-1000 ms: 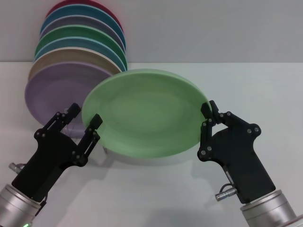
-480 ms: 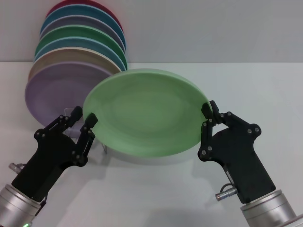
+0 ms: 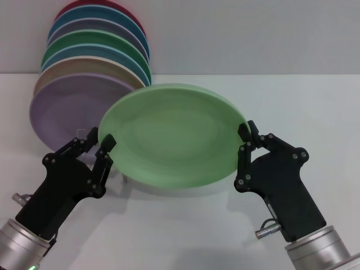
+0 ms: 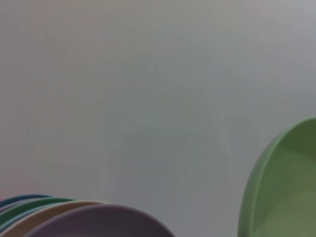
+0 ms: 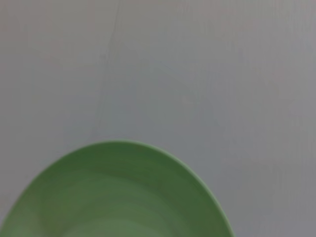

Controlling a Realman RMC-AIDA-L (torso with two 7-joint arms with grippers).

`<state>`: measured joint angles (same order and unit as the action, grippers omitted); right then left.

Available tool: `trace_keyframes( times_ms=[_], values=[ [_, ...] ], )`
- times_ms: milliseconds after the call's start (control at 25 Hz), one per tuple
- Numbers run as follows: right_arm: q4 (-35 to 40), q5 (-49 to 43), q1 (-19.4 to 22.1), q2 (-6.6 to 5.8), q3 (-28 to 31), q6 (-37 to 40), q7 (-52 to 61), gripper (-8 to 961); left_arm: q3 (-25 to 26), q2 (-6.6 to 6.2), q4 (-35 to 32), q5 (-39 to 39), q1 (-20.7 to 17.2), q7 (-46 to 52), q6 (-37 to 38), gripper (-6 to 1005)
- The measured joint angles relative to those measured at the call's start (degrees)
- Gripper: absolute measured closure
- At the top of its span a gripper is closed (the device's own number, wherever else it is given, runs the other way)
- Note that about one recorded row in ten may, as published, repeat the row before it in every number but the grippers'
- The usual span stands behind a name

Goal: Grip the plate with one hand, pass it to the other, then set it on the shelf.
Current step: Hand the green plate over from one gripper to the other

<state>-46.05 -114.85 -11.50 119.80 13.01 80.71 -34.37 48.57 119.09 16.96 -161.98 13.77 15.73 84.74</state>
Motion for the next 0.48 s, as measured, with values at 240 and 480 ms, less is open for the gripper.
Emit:
trace_keyframes(
  times_ms=[240, 480],
  values=[
    [0.0, 0.02, -0.18, 0.0, 0.0, 0.0, 0.0, 936, -0.21, 0.0, 0.01, 0.0, 0.49, 0.01, -0.28, 760],
    [-0.14, 0.07, 0.13, 0.04, 0.39, 0.32, 0.0, 936, -0.31, 0.01, 0.11, 0.0, 0.65, 0.03, -0.57, 760]
  ],
)
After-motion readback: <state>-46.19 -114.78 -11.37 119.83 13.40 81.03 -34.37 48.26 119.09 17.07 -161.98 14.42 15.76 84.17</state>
